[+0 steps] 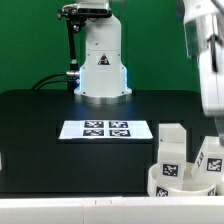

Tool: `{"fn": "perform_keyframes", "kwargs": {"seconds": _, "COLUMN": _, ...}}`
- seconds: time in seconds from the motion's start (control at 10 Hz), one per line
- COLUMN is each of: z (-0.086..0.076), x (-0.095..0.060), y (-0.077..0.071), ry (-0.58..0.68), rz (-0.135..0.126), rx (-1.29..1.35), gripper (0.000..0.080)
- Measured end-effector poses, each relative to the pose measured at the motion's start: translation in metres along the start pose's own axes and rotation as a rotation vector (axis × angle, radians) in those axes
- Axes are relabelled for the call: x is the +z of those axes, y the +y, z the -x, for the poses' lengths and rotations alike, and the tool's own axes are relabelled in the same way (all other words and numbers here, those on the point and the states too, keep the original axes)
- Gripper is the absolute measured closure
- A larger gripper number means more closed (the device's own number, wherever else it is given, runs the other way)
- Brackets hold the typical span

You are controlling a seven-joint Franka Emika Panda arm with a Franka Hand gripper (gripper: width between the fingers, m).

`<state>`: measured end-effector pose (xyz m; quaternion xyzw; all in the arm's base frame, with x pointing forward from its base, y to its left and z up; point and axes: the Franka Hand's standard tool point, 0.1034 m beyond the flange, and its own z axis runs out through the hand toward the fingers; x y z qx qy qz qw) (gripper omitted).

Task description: Assemble stool

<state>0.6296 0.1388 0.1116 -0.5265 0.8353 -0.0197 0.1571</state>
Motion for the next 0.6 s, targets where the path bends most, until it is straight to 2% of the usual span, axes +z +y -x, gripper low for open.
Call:
{"fn": "perform_keyframes", "kwargs": {"seconds": 0.1, "z": 0.0027, "x": -0.0049, "y": -0.0022, "ry": -0.008, "rz": -0.005, "rx": -0.005, "gripper": 0.0151}}
{"fn": "perform_keyframes", "kwargs": {"seconds": 0.3, "z": -0.0007, "x": 0.0011, "y": 0.0007, "ry": 0.002, "rz": 0.001, "rx": -0.006, "gripper": 0.0151}}
{"fn": "perform_keyframes", "kwargs": {"seconds": 0.6, "z": -0.0009, "x": 0.0014, "y": 0.0008, "ry": 0.002, "rz": 0.001, "rx": -0.006, "gripper": 0.0151}}
